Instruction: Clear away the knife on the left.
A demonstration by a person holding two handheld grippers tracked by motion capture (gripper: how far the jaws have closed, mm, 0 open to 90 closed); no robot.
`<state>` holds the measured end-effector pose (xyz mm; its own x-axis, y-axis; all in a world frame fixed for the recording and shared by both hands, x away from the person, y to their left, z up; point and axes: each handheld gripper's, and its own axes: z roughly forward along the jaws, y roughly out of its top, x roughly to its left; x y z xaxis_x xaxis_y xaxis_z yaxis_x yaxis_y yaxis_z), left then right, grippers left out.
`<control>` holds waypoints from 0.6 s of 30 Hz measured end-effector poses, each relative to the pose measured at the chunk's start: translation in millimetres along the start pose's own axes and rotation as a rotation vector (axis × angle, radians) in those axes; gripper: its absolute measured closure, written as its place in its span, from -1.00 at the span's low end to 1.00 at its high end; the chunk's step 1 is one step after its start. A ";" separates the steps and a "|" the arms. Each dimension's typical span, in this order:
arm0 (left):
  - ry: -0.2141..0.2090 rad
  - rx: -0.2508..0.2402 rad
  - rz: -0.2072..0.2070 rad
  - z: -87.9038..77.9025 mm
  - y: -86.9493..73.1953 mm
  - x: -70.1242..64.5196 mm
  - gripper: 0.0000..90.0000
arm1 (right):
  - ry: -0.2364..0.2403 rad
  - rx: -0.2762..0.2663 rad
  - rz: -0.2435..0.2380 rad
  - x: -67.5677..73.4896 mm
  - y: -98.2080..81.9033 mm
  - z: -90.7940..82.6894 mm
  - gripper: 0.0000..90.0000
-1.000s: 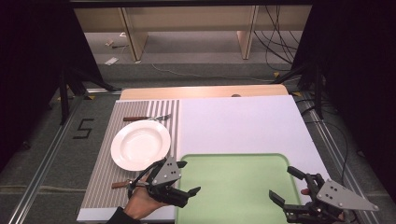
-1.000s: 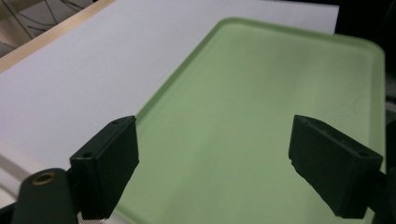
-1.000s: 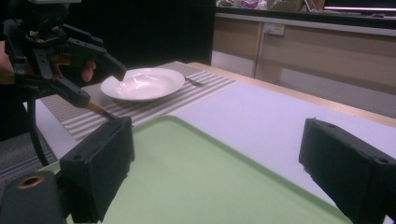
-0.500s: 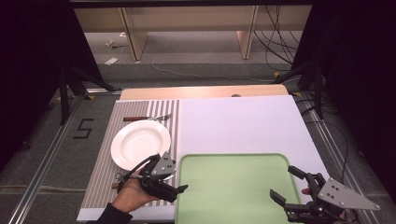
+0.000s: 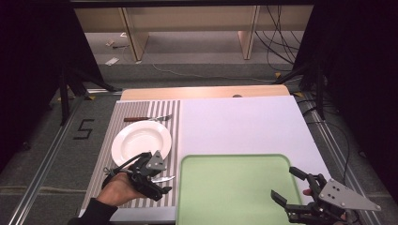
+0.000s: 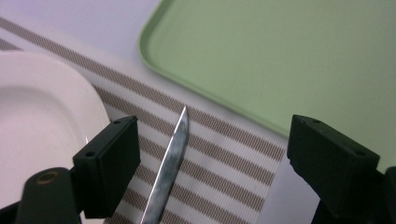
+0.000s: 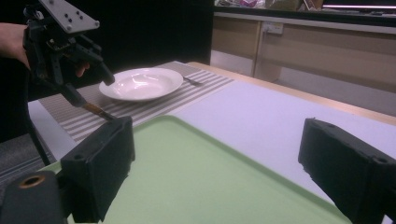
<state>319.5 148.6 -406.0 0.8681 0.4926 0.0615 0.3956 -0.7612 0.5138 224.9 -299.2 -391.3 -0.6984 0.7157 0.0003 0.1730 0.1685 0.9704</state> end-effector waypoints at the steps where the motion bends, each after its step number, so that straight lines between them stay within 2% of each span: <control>1: 0.002 0.012 -0.003 0.2 -2.0 1.4 -0.62 | 0.000 0.000 0.000 -0.2 0.1 0.2 -0.74; 11: 0.004 0.130 -0.003 -6.4 -24.1 10.0 -0.60 | -0.002 -0.001 0.004 -0.9 0.2 0.2 -0.73; 14: 0.014 0.152 -0.016 -8.3 -31.3 13.0 -0.59 | -0.003 -0.001 0.003 -1.0 0.2 0.1 -0.73; 18: 0.028 0.165 -0.055 -9.4 -44.0 21.2 -0.55 | -0.003 -0.001 0.003 -0.9 0.3 0.2 -0.73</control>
<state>317.7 196.5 -419.3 0.8358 0.5455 0.0623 0.4883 -0.7904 0.3698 225.7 -299.6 -391.0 -0.6957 0.7184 0.0024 0.1747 0.1659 0.9705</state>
